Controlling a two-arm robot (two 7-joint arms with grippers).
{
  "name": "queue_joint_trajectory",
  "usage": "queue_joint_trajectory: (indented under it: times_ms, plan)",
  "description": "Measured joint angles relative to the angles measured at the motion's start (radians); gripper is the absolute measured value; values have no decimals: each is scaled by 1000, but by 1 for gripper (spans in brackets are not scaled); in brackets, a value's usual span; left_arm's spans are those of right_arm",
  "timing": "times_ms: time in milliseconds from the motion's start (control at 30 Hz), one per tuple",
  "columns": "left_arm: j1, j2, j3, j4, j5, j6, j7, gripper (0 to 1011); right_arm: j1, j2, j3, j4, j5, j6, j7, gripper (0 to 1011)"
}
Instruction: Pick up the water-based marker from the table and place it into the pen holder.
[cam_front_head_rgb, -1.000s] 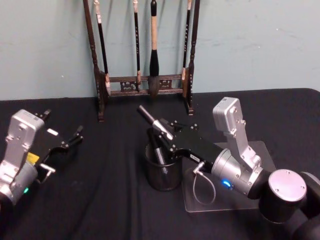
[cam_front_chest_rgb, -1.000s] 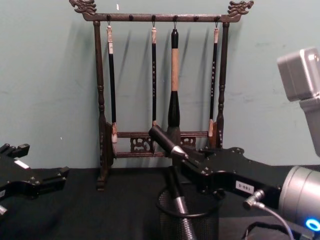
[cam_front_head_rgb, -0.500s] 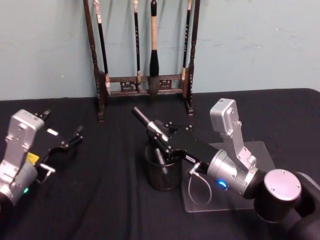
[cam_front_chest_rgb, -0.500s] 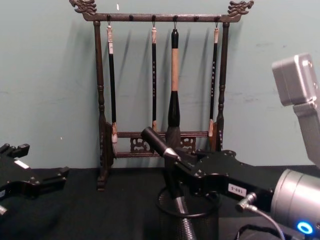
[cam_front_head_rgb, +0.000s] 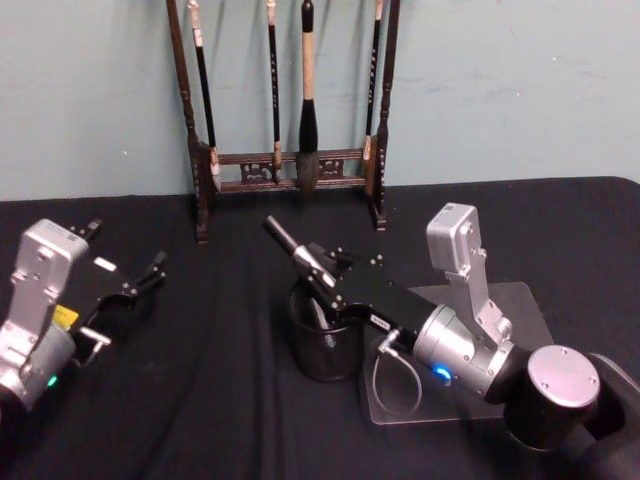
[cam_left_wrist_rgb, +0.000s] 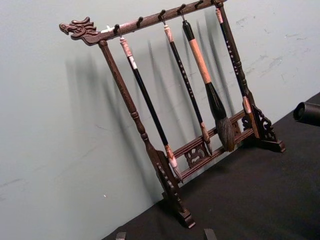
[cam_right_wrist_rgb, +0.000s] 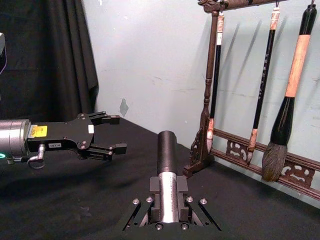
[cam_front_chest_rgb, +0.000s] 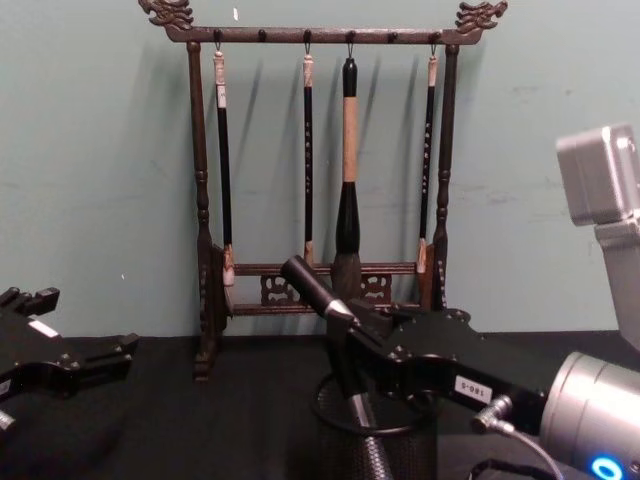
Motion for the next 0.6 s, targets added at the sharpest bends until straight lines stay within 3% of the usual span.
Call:
queue_joint_trajectory:
  times_ms: [600]
  plan:
    - [0, 0, 0, 0, 0, 0, 0, 1009, -2, -5, 9, 21, 23, -50, 11, 197]
